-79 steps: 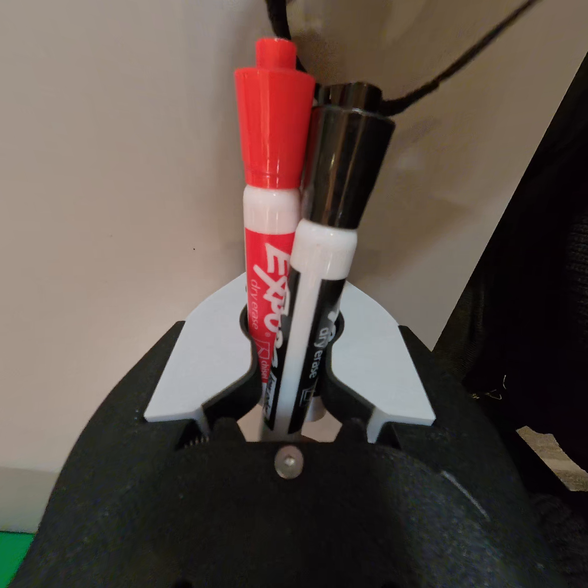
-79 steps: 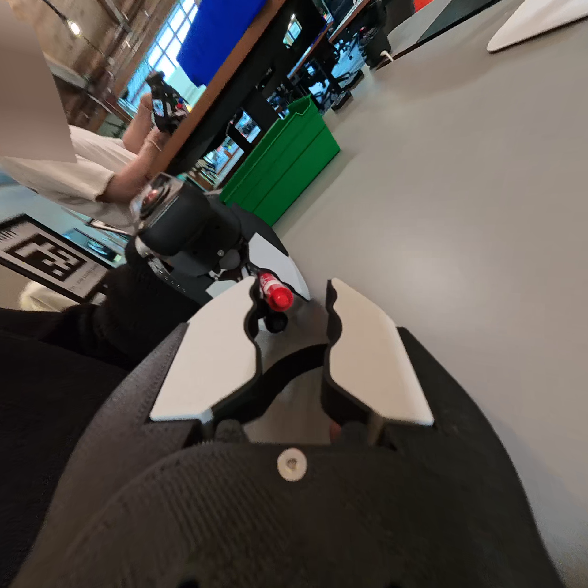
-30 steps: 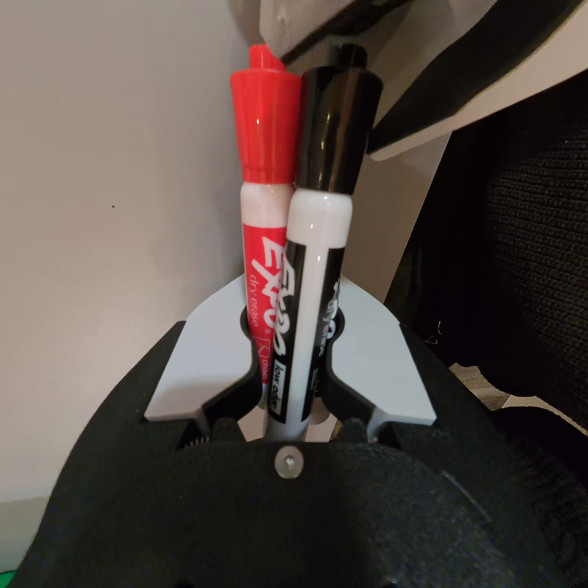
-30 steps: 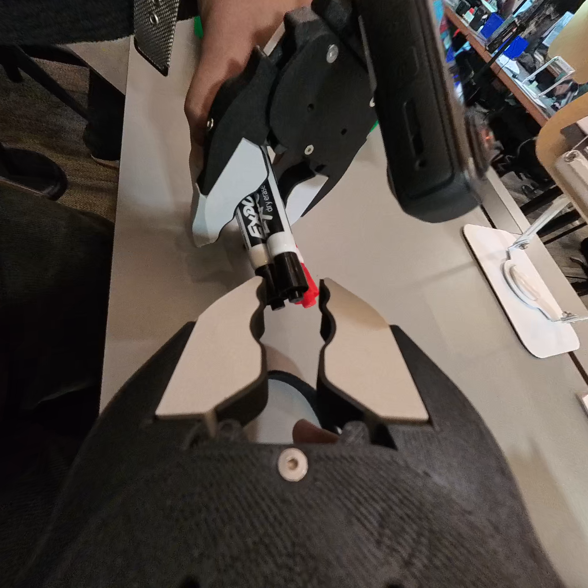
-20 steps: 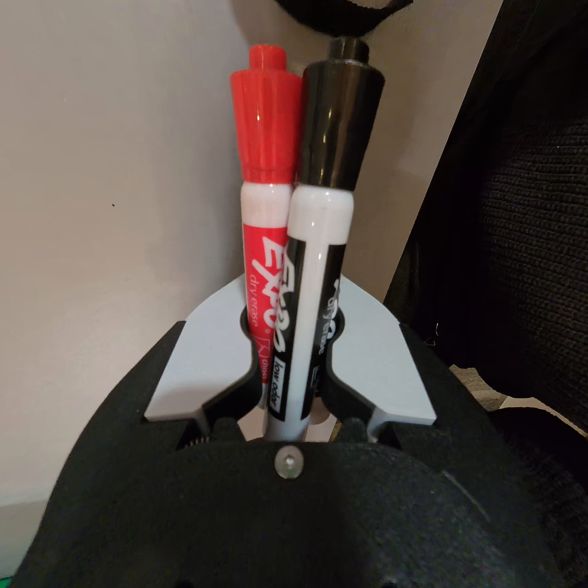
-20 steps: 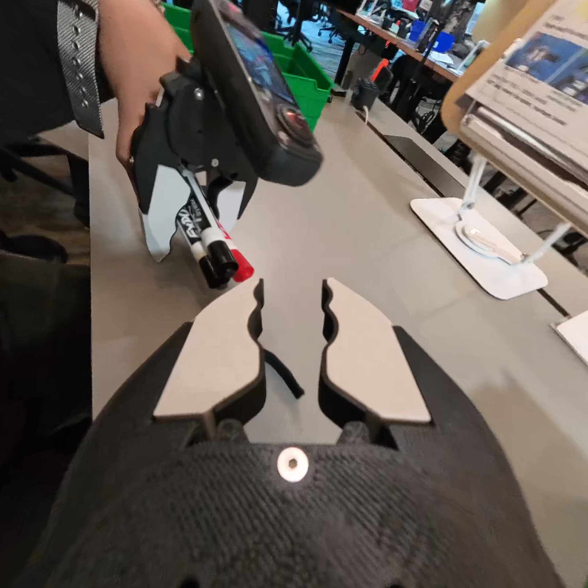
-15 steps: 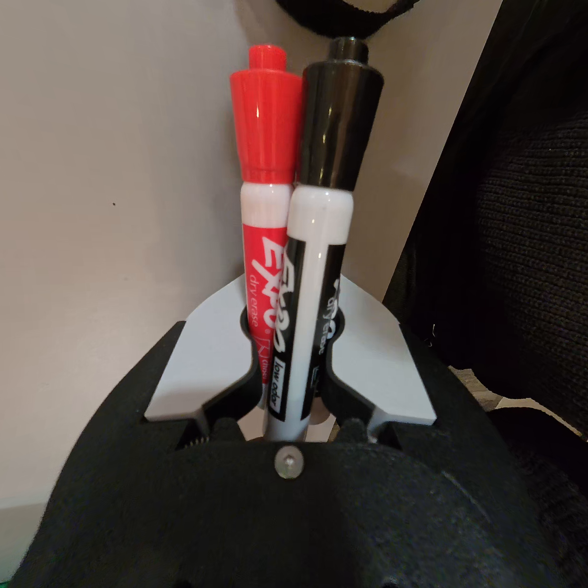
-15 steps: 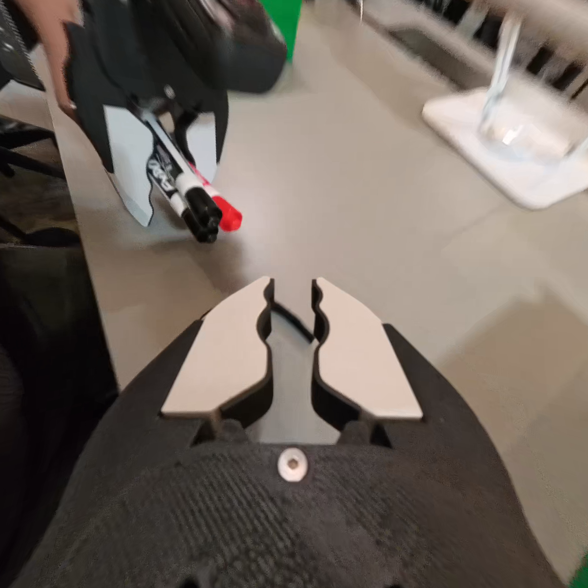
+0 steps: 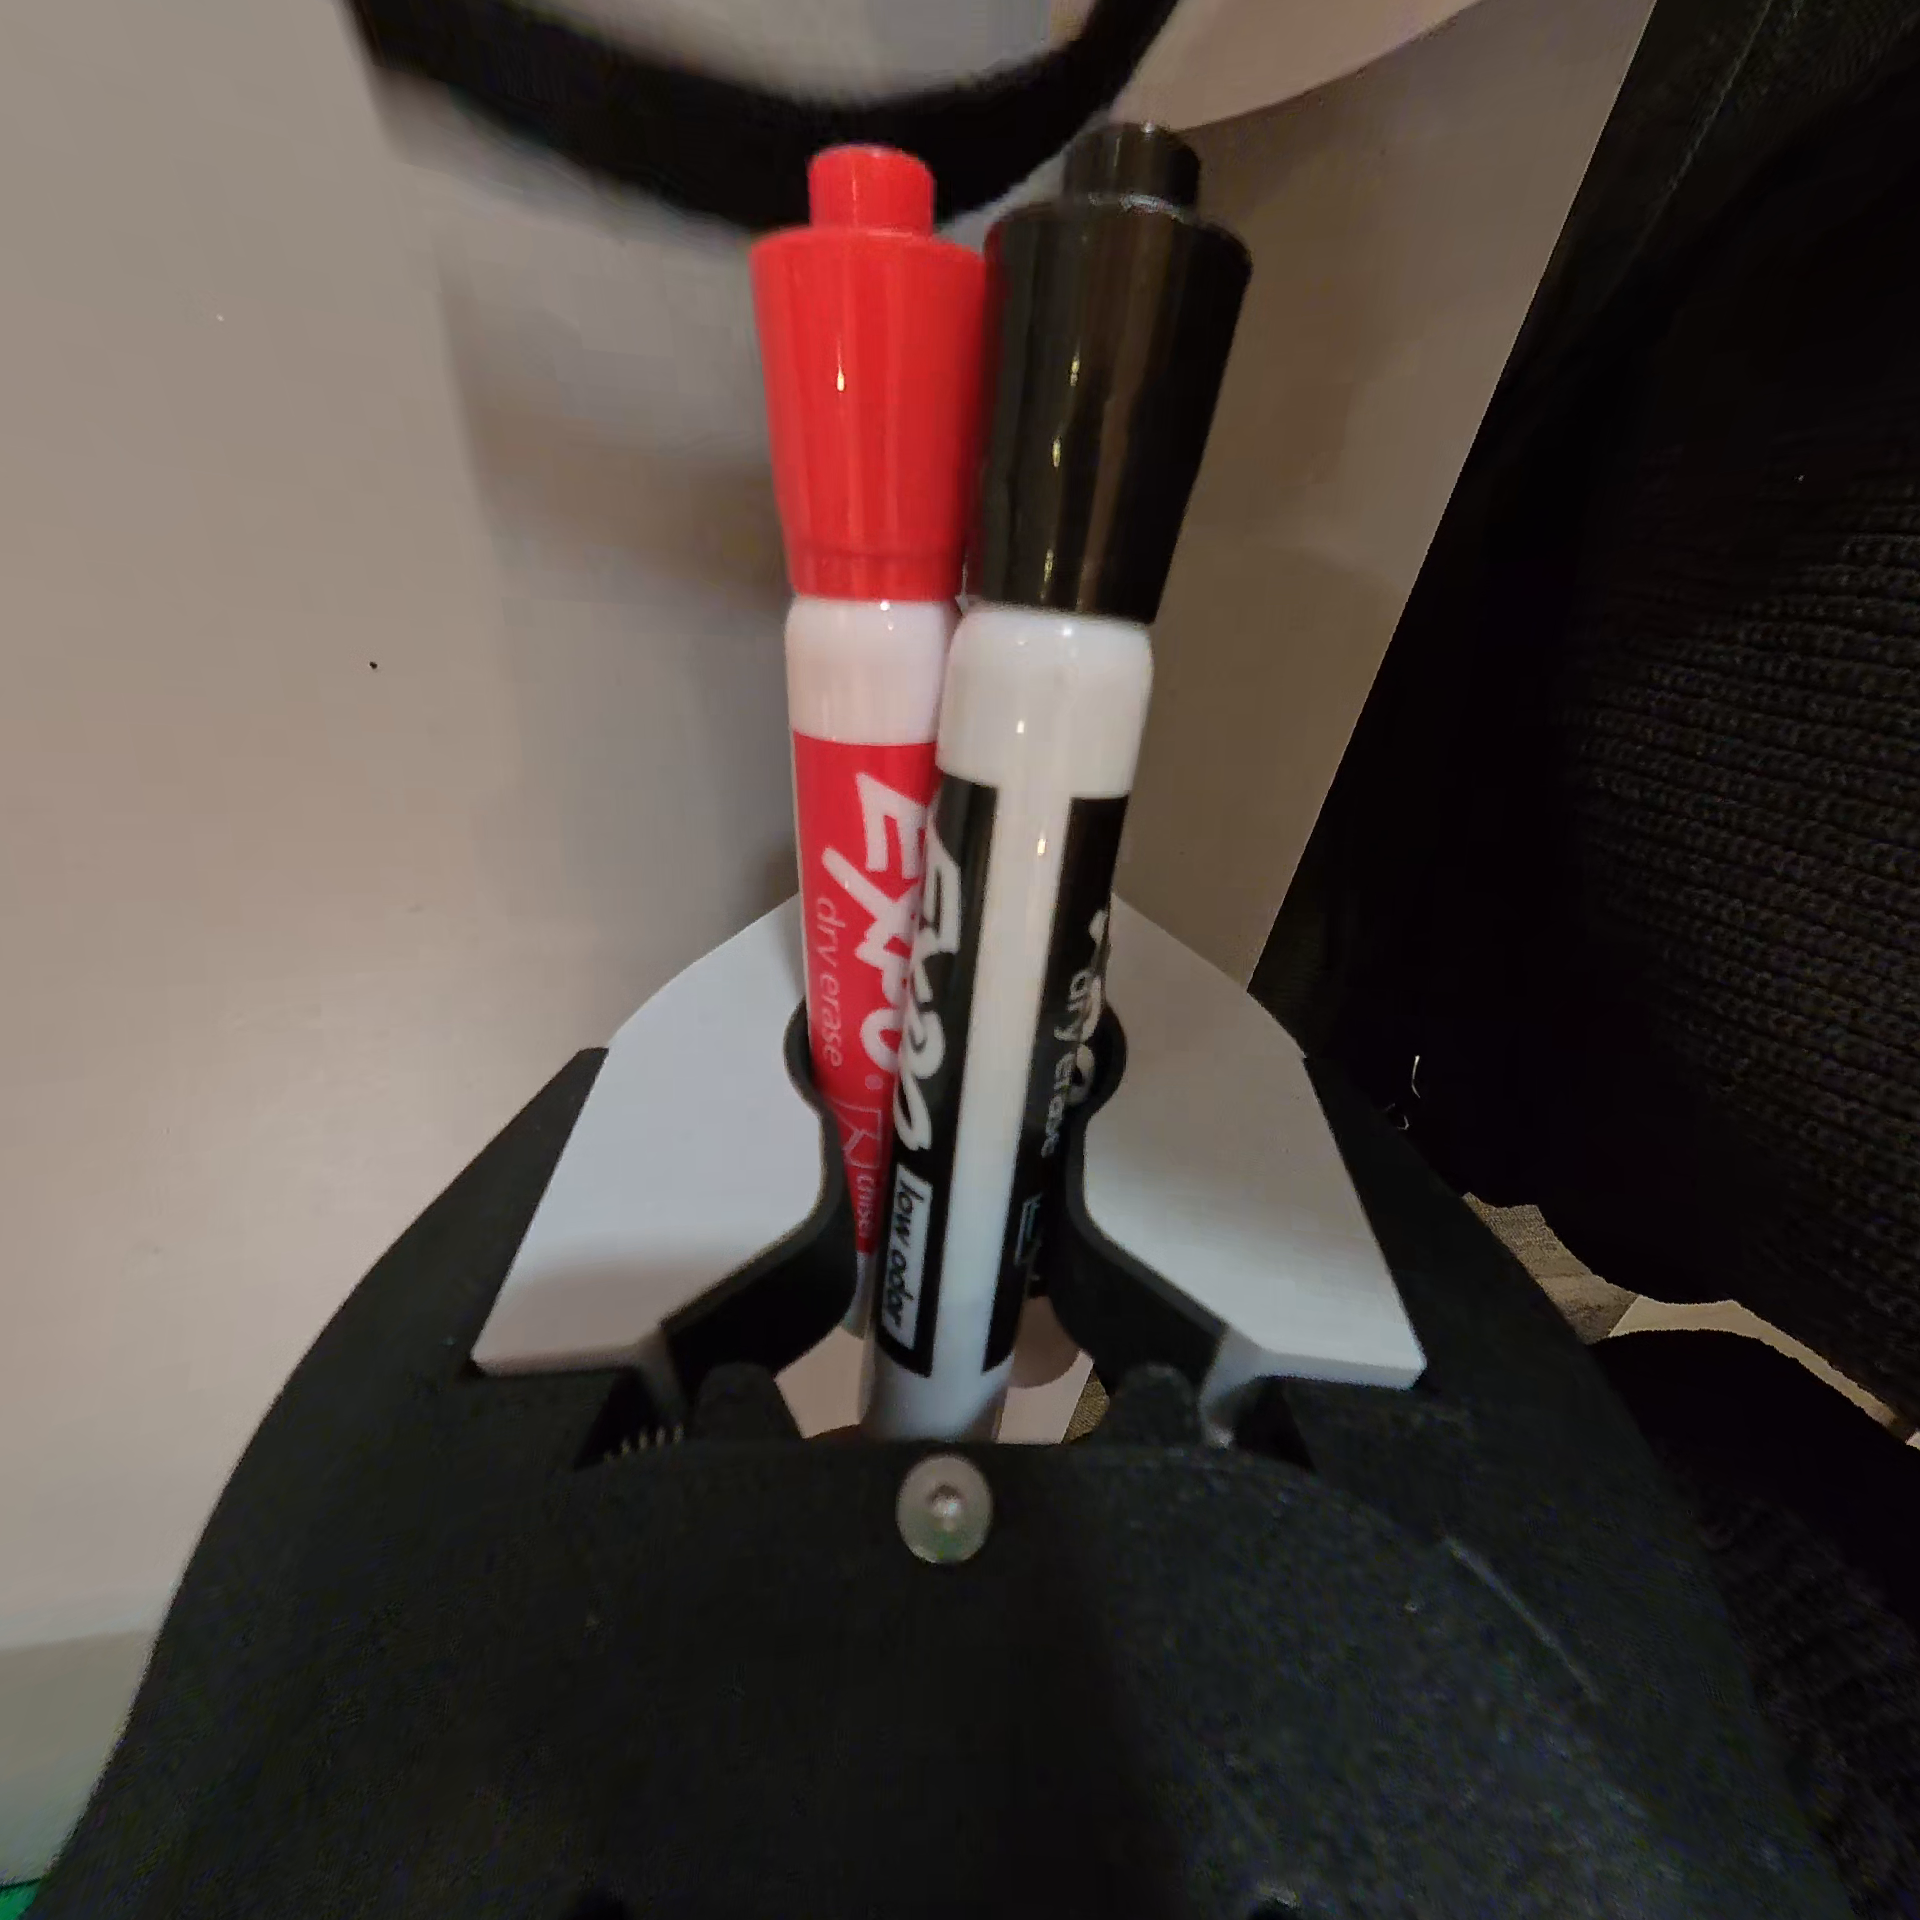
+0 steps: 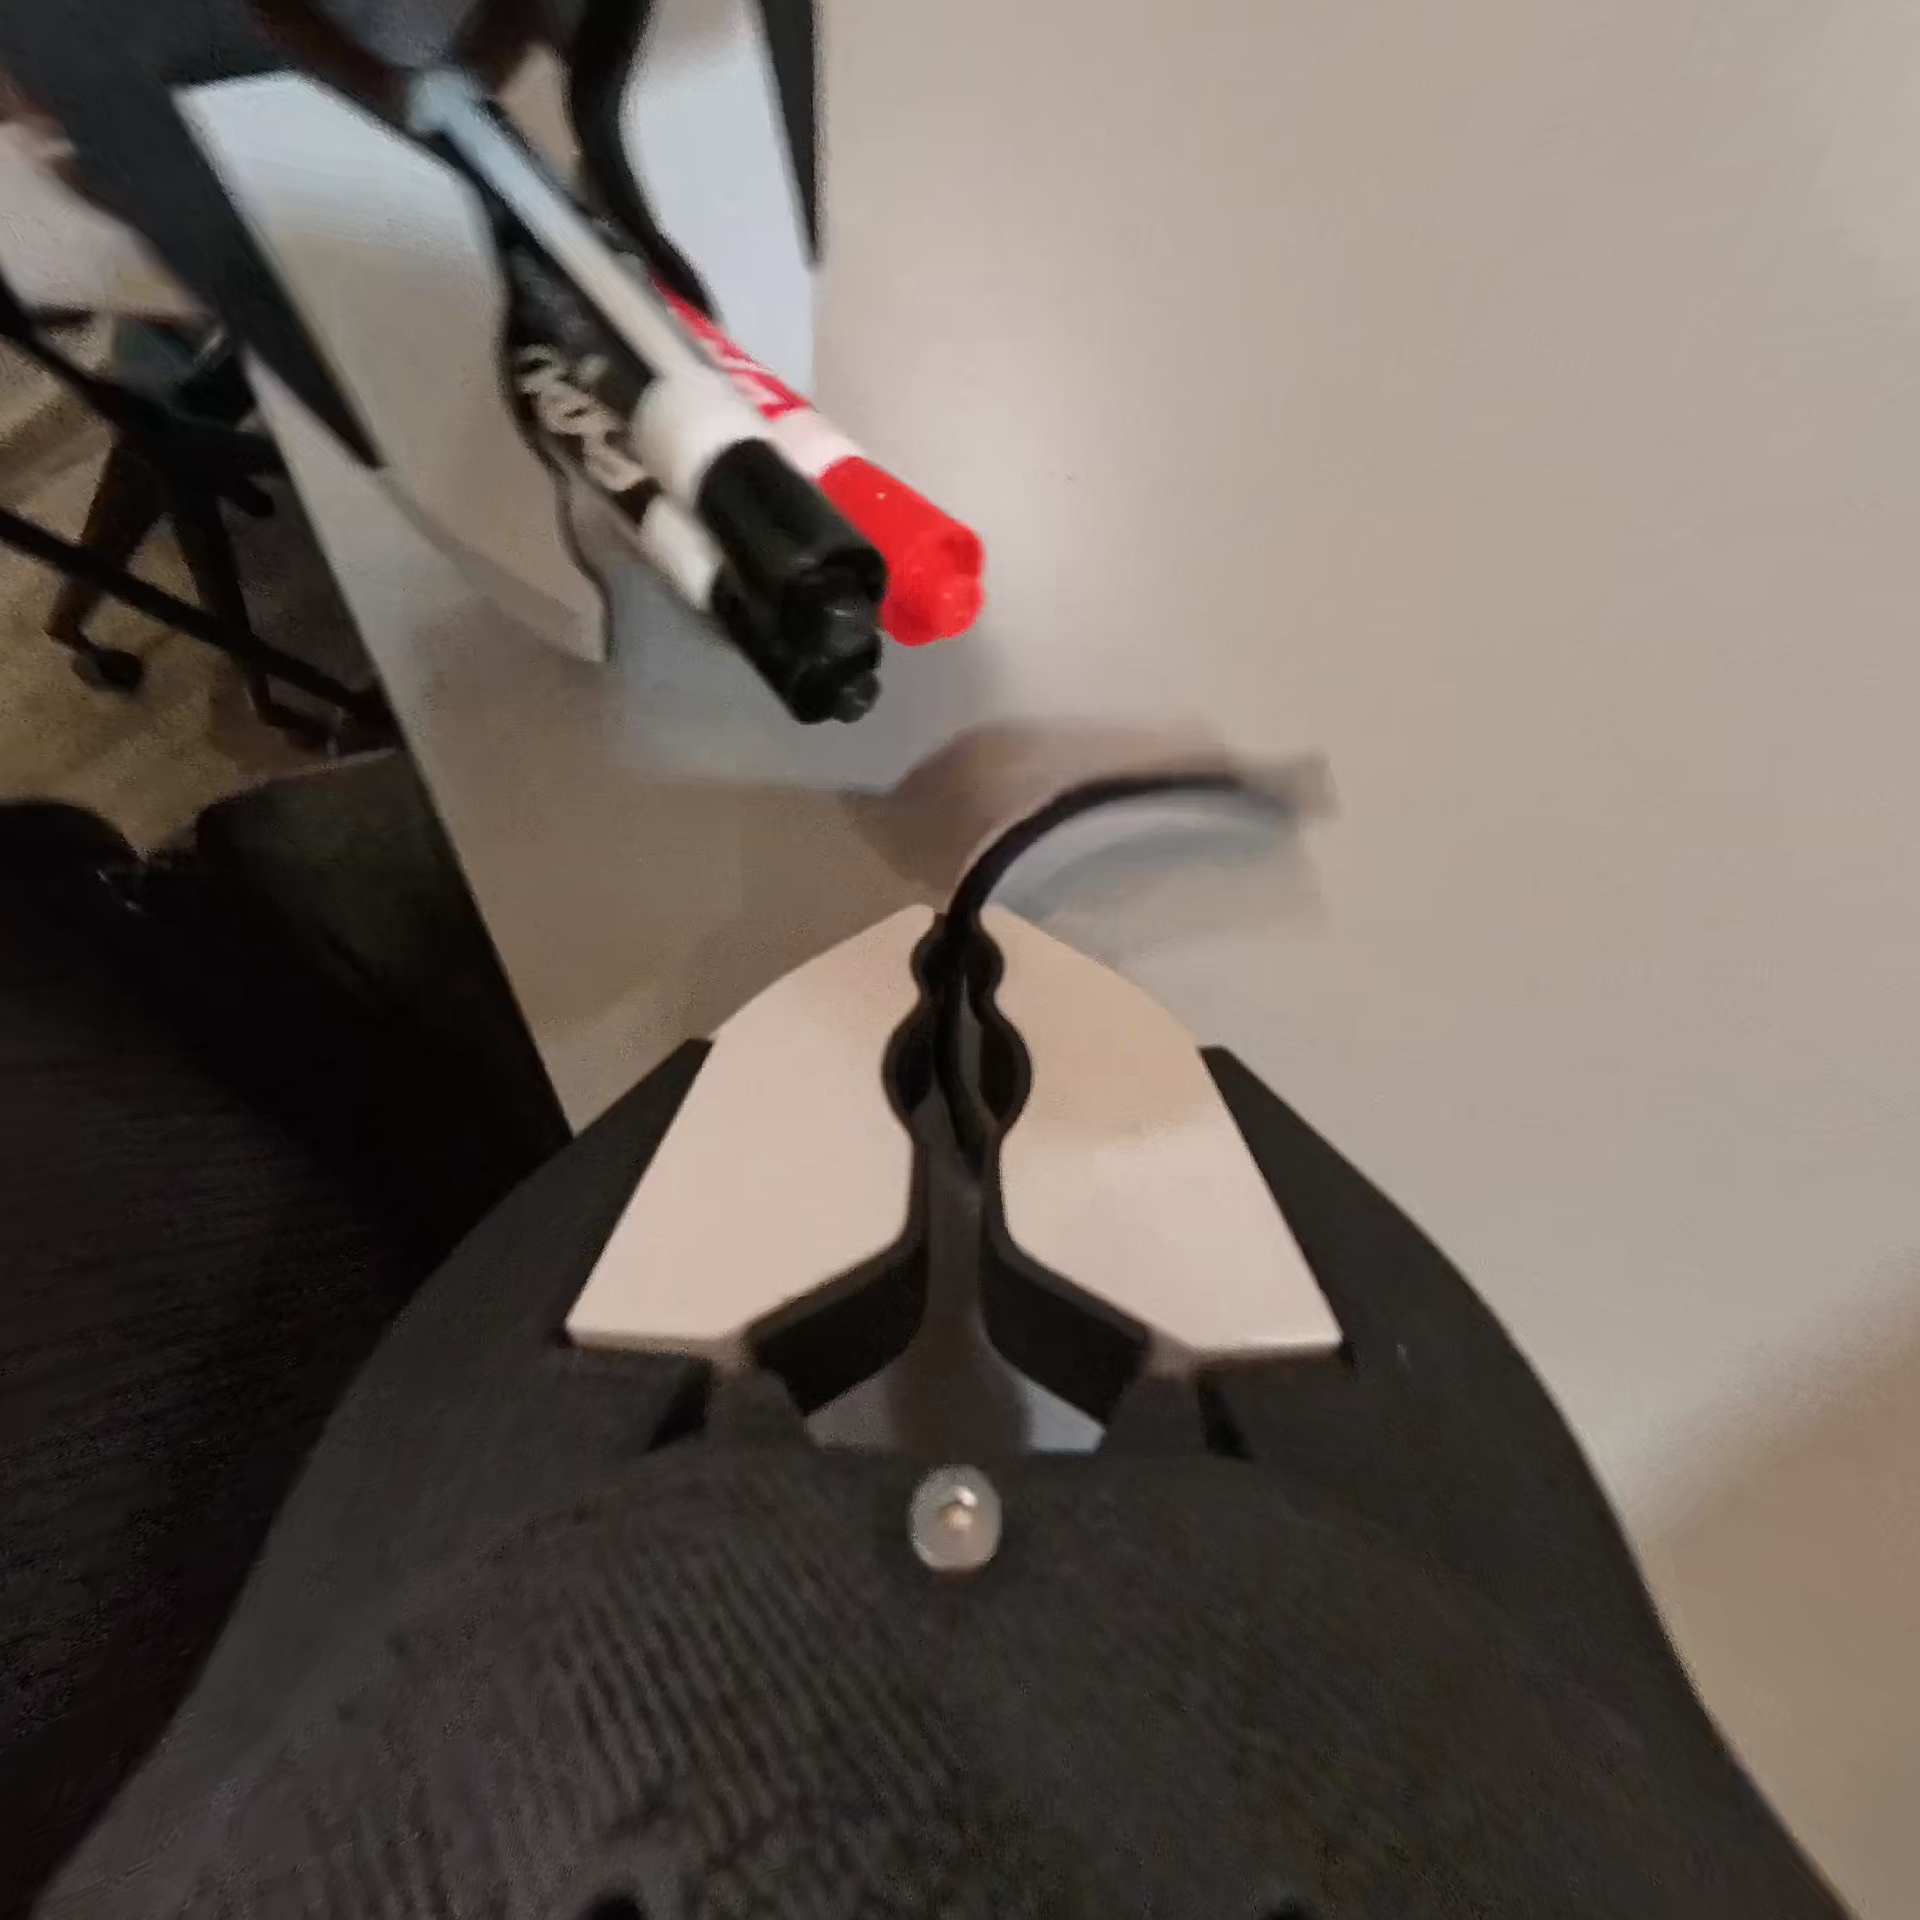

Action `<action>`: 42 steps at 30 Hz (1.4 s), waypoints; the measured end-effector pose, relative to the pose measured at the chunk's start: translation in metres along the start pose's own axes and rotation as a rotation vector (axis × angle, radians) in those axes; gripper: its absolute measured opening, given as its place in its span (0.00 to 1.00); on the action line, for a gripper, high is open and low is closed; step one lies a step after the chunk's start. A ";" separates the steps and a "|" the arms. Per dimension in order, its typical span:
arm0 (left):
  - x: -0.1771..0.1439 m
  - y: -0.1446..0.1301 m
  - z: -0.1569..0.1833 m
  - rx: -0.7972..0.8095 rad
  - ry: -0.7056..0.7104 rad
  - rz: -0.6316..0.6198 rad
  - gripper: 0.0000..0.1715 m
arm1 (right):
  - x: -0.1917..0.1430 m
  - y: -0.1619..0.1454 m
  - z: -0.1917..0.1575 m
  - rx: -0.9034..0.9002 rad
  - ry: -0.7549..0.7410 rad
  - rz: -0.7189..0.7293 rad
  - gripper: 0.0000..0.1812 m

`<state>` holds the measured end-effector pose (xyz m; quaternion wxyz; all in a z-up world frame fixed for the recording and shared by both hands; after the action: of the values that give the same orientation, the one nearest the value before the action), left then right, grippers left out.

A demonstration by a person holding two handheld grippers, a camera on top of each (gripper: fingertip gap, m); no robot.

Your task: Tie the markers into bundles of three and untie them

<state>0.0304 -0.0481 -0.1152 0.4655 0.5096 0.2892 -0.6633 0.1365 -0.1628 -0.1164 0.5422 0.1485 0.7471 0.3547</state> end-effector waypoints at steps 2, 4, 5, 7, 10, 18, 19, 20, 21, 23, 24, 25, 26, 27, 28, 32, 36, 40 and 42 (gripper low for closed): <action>0.000 0.000 0.000 0.001 0.002 -0.001 0.25 | -0.008 0.002 -0.004 -0.129 0.032 0.008 0.02; 0.000 0.000 0.000 0.002 0.004 -0.002 0.25 | -0.016 -0.002 -0.007 -0.289 0.034 -0.005 0.02; 0.000 0.000 0.000 0.003 0.004 -0.003 0.25 | -0.020 -0.005 -0.005 -0.359 -0.007 -0.021 0.02; 0.000 0.000 0.000 0.003 0.004 -0.002 0.25 | -0.025 -0.011 -0.005 -0.473 -0.030 -0.055 0.02; 0.000 0.000 0.000 0.002 0.003 0.000 0.25 | -0.032 -0.013 -0.005 -0.527 -0.035 -0.042 0.06; 0.000 0.000 0.001 0.000 0.011 -0.006 0.25 | -0.047 -0.002 -0.002 -0.204 -0.021 0.030 0.17; 0.000 0.000 0.001 -0.001 0.011 -0.006 0.25 | -0.047 -0.001 -0.010 -0.174 0.039 0.045 0.16; 0.000 0.000 0.001 -0.002 0.010 -0.006 0.25 | -0.046 -0.002 -0.017 -0.159 0.090 0.043 0.15; 0.000 0.000 0.001 -0.003 0.009 -0.006 0.25 | -0.045 -0.005 -0.024 -0.160 0.131 0.024 0.13; 0.000 0.000 0.001 -0.006 0.007 -0.006 0.25 | -0.042 -0.013 -0.037 -0.205 0.233 -0.030 0.01; 0.000 0.000 0.001 -0.006 0.007 -0.006 0.25 | -0.039 -0.017 -0.040 -0.213 0.267 -0.056 0.00; 0.000 0.000 0.001 -0.006 0.007 -0.006 0.25 | -0.036 -0.021 -0.039 -0.204 0.265 -0.093 0.00; 0.000 0.000 0.001 -0.006 0.008 -0.006 0.25 | -0.032 -0.025 -0.035 -0.196 0.245 -0.136 0.00; 0.000 0.000 0.001 -0.006 0.009 -0.007 0.25 | -0.030 -0.029 -0.029 -0.195 0.202 -0.173 0.00; 0.000 0.000 0.001 -0.006 0.010 -0.006 0.25 | -0.028 -0.032 -0.020 -0.199 0.115 -0.196 0.00; 0.000 0.001 0.001 -0.005 0.009 -0.008 0.25 | -0.047 -0.027 0.024 -0.248 -0.374 -0.160 0.01; 0.000 0.000 0.001 -0.006 0.008 -0.007 0.25 | -0.057 -0.022 0.031 -0.187 -0.415 -0.050 0.06; 0.000 0.001 0.001 -0.007 0.011 -0.009 0.25 | -0.052 -0.020 0.034 -0.031 -0.340 0.063 0.15; 0.000 0.001 0.001 -0.007 0.013 -0.012 0.25 | -0.047 -0.020 0.037 0.082 -0.293 0.131 0.19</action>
<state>0.0306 -0.0496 -0.1152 0.4616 0.5105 0.2974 -0.6617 0.1912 -0.1920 -0.1028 0.6147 0.2691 0.6624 0.3331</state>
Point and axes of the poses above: each gripper's, where its closed fingertips meet, x out along the fingers, y out of its top, z = x × y across the jaws, the point moved 7 cm from there along -x, back along the fingers, and after that the axes turned 1 degree about -x, right-handed, at the moved point
